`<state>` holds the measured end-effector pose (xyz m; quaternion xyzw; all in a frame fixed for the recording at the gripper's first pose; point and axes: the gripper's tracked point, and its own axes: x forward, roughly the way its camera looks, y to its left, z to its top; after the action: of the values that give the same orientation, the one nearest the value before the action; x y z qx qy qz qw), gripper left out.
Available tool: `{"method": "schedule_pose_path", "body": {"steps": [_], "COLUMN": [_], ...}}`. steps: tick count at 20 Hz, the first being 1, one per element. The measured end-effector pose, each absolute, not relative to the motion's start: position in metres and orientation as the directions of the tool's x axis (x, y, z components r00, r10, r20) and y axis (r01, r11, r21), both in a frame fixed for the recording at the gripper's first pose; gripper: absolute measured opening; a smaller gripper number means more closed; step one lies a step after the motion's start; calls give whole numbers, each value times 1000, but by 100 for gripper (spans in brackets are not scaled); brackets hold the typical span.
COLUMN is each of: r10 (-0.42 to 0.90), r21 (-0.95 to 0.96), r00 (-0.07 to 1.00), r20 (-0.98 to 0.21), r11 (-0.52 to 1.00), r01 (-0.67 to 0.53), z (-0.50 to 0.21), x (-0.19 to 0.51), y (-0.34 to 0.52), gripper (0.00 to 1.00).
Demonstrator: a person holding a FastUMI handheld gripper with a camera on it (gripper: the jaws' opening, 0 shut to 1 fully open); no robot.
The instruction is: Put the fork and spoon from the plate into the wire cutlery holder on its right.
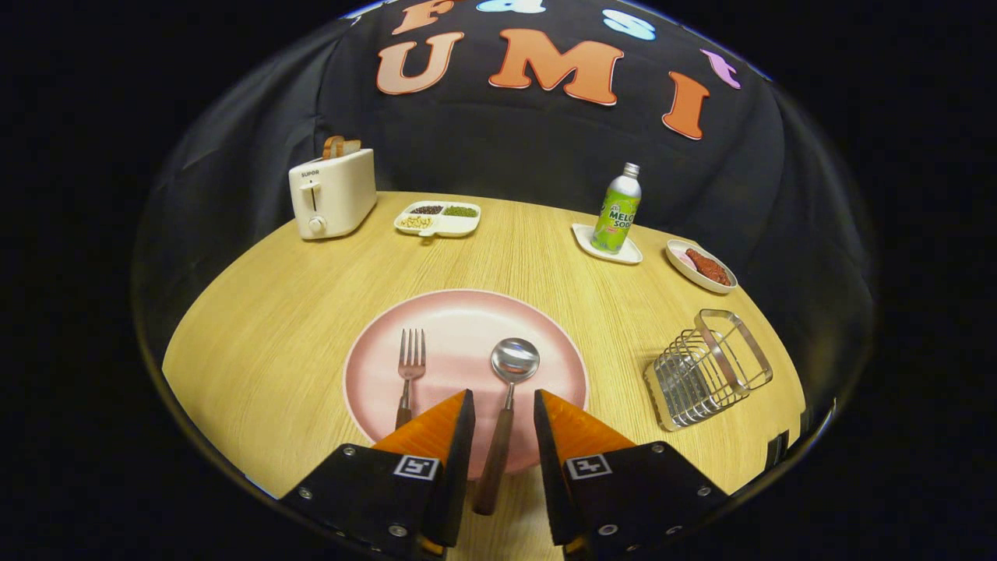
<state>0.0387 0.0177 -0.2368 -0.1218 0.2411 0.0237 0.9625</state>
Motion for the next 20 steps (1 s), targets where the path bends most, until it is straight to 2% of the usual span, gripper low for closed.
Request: {"method": "schedule_pose_path", "body": {"steps": [3, 7, 10, 14, 20], "r10": [-20, -38, -41, -60, -55], "r21": [-221, -238, -239, -226, -196], "r00": [868, 856, 847, 837, 837], "r20": [-495, -515, -530, -543, -544], "r11": [970, 966, 965, 971, 978], "r01": [-103, -101, -103, -77, -64], "z": [-248, -256, -262, -259, -239], "x": [40, 40, 40, 42, 38], "y": [15, 10, 11, 7, 2], "gripper": [38, 36, 20, 7, 3]}}
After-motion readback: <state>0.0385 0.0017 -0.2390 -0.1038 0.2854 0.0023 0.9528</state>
